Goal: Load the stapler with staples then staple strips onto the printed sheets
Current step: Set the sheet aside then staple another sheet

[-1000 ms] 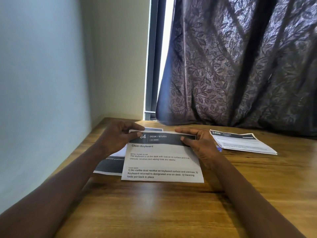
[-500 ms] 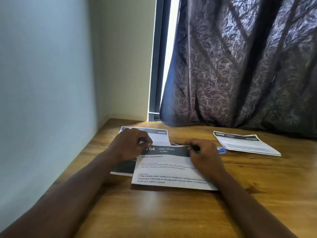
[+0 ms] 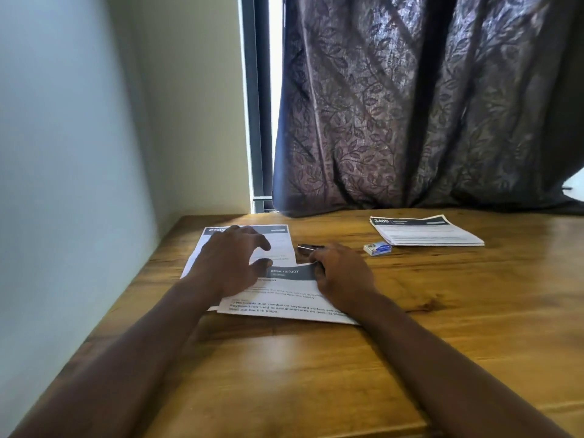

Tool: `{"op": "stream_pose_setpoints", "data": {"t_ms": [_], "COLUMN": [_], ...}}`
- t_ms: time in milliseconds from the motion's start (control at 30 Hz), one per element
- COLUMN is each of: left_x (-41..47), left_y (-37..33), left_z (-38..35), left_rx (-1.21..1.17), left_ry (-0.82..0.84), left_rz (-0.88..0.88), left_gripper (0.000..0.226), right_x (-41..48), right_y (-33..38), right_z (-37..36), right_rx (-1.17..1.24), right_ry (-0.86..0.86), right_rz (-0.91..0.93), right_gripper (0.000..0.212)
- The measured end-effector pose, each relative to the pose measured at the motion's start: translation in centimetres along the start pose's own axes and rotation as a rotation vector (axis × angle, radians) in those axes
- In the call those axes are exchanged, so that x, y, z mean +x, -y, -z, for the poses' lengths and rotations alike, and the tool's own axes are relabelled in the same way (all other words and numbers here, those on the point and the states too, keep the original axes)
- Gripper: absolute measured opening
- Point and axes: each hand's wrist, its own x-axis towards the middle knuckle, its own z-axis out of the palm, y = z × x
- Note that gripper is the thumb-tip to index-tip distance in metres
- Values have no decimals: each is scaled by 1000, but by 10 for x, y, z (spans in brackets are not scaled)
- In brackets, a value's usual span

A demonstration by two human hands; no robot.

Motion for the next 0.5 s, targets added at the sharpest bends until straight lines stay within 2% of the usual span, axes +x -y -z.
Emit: {"op": "stream_pose_setpoints", "data": {"t_ms": [100,167,300,367,500], "left_x": [-5,-10,-16,-19,-22], "left_y": [-27,-46,-56,-55,-54], "left_z": [5,1,-15,-19,-22], "left_rx": [-259,-323,-261,-259,-184], "left_ry": [63,153,305,321,377], "left_rz": [-45,-84,-95,-98,-93], "left_gripper": [54,58,66,71,96], "right_x": [1,1,-1,-2,-4], "right_y": [2,3,5,6,4], "right_z": [0,0,3,3,2], "right_rx": [-20,-24,-39,-39,-19], "right_ry": [4,8,29,12,2], "right_rz": [1,5,19,18,11], "right_gripper": [26,24,22,22,21]}}
